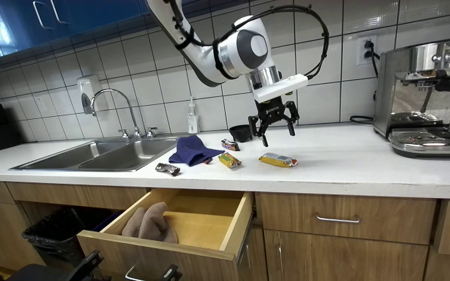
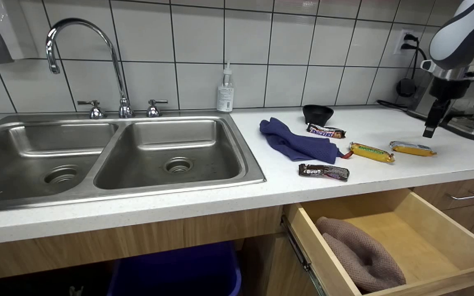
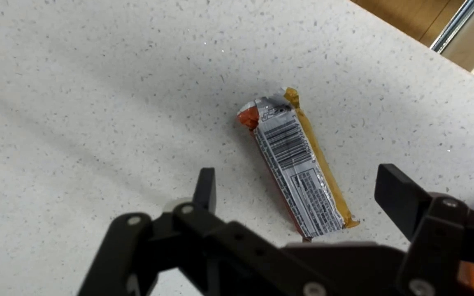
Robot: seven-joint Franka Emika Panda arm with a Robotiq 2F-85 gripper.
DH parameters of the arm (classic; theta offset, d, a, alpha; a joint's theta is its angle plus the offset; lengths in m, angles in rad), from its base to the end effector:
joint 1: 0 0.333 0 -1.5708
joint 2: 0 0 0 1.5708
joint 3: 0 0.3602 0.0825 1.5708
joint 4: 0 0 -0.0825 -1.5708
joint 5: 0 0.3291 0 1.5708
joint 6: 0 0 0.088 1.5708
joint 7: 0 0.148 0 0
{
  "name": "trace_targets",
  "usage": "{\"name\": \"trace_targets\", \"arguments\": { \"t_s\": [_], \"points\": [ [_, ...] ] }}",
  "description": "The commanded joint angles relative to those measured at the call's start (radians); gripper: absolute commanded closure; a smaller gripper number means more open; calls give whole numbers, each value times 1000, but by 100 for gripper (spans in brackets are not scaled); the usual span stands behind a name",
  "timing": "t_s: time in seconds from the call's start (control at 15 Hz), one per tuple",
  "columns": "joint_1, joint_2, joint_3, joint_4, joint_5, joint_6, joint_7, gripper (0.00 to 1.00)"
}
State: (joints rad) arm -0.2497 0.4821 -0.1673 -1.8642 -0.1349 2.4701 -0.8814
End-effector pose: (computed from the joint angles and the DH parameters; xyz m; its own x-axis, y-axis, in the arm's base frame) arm 0.5869 -0.2522 0.3105 0.8336 0.5492 -0.0598 0.5491 -0.8117 0.1991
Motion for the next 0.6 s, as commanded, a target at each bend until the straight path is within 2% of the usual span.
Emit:
{"name": "trace_targets", "arguments": {
  "t_s": [0.0, 0.53],
  "points": [
    [-38, 48, 29, 69, -32, -37, -66, 0],
    [-47, 101, 30, 111, -66, -48, -151, 0]
  ]
}}
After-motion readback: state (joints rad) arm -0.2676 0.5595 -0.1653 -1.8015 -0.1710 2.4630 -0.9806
